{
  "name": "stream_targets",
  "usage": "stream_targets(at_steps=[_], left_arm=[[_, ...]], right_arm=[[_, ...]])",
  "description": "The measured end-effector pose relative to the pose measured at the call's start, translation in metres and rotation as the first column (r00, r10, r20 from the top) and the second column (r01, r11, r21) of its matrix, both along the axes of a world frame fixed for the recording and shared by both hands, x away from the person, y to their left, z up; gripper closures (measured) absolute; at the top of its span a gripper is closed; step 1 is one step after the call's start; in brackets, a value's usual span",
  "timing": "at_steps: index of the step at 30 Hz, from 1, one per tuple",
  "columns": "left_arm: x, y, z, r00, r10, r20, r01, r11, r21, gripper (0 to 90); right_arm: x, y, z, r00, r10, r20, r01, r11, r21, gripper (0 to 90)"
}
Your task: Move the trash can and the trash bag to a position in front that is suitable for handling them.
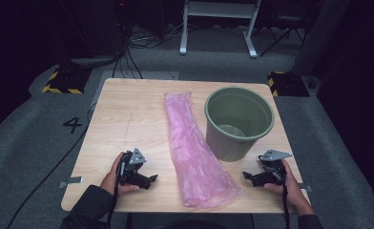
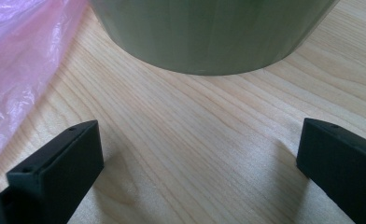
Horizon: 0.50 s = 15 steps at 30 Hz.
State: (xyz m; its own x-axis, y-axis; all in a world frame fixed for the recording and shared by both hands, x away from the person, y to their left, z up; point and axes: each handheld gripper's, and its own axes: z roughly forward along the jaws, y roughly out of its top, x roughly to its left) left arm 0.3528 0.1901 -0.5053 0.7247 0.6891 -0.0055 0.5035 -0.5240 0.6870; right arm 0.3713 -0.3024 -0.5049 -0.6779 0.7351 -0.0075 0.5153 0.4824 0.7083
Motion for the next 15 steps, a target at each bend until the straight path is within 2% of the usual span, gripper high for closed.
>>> stream_targets(at_steps=[5, 9, 10, 11, 15], left_arm=[[-0.0004, -0.0001, 0.0, 1.0, 0.005, 0.001, -0.005, 1.0, 0.0, 0.5], [-0.0004, -0.0002, 0.0, 1.0, 0.005, 0.001, -0.005, 1.0, 0.0, 0.5], [-0.0004, -0.0002, 0.0, 1.0, 0.005, 0.001, -0.005, 1.0, 0.0, 0.5], [-0.0004, -0.0001, 0.0, 1.0, 0.005, 0.001, -0.005, 1.0, 0.0, 0.5], [-0.0008, -0.0002, 0.0, 1.0, 0.009, 0.002, -0.009, 1.0, 0.0, 0.5]], right_arm=[[0.0, -0.0001, 0.0001, 1.0, 0.004, 0.001, -0.004, 1.0, -0.001, 0.8], [-0.0009, -0.0014, 0.001, 0.9998, 0.005, 0.018, -0.005, 1.0, 0.014, 11.0], [-0.0009, -0.0014, 0.001, 0.9998, 0.005, 0.018, -0.005, 1.0, 0.014, 11.0], [-0.0014, -0.0028, 0.0018, 0.9997, 0.007, 0.025, -0.007, 1.0, 0.027, 16.0], [-0.0014, -0.0021, 0.0018, 0.9996, 0.004, 0.028, -0.005, 1.0, 0.023, 16.3]])
